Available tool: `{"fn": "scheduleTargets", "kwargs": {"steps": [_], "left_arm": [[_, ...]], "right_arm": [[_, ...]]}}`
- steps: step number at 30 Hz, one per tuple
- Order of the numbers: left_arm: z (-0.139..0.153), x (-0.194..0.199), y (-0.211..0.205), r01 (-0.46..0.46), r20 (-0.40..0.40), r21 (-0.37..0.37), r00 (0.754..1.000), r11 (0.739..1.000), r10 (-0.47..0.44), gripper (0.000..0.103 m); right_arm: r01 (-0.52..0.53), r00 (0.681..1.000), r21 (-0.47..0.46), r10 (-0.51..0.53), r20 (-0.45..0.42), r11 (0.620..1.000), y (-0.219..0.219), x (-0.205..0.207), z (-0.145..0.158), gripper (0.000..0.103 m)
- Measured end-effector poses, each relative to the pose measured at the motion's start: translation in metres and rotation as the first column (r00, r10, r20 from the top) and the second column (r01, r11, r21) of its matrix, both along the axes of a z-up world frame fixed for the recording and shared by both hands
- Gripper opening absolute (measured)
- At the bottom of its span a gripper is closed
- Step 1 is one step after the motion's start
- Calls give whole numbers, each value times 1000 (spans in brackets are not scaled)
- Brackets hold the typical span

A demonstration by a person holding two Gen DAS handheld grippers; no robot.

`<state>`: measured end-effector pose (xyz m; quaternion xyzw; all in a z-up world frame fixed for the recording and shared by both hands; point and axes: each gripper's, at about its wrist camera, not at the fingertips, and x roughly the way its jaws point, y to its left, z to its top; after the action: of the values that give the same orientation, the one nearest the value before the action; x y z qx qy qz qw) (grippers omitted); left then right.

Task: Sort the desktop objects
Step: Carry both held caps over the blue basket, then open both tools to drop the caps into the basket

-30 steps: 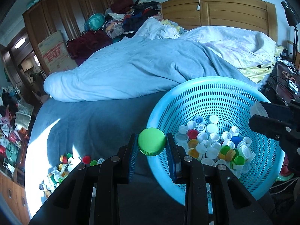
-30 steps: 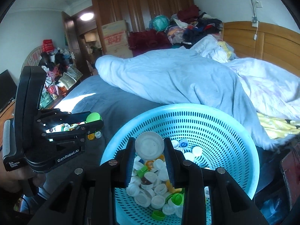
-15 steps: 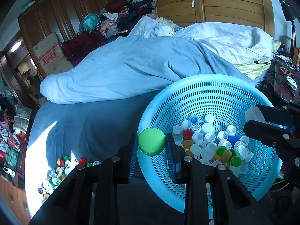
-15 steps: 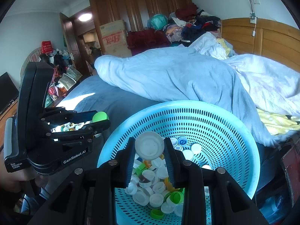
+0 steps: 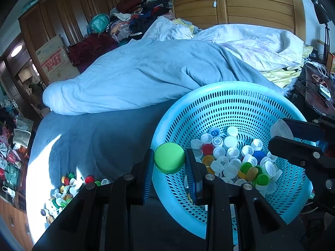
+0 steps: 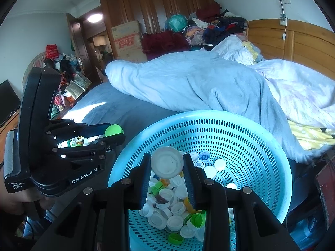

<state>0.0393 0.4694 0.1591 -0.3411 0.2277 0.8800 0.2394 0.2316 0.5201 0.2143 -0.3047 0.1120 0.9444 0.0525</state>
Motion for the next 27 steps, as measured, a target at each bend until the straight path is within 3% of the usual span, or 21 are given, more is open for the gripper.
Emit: {"fn": "scheduleTargets", "kwargs": {"steps": [5,7,8,9,10,13,20,25,27], "left_arm": [[-2,-3,-1,-2,16,7,1000,1000,2,25],[-4,-3,-1,6,27,13,1000,1000,-6,26],[-4,-4,-2,5,28,16,1000,1000,-5,32],[-4,-4,-3,-2,25,23,1000,1000,1,37],[-4,-4,-7,-11,21,31,1000,999,10,48],[-6,-9,-24,-44,35,59,998,997,42,50],[-39,-39,-131,-226,121,100,969,969,213,51],[-92,-102,-223,-326,256,62,919,943,301,57],[-115,-134,-257,-349,345,117,892,930,292,57]], "right_arm": [[3,1000,1,-3,-2,1000,0,0,0,34],[14,1000,1,-14,-6,1000,1,1,-1,44],[19,1000,1,-18,-8,1000,2,1,-1,61],[21,1000,1,-21,-10,1000,2,1,-1,70],[21,1000,3,-21,-9,1000,2,2,0,70],[9,1000,7,-9,-15,1000,-3,2,4,70],[-73,997,24,73,-13,997,-37,-11,11,70],[-212,977,46,211,30,976,-91,-52,9,76],[-263,964,40,261,44,964,-111,-73,7,78]]}}
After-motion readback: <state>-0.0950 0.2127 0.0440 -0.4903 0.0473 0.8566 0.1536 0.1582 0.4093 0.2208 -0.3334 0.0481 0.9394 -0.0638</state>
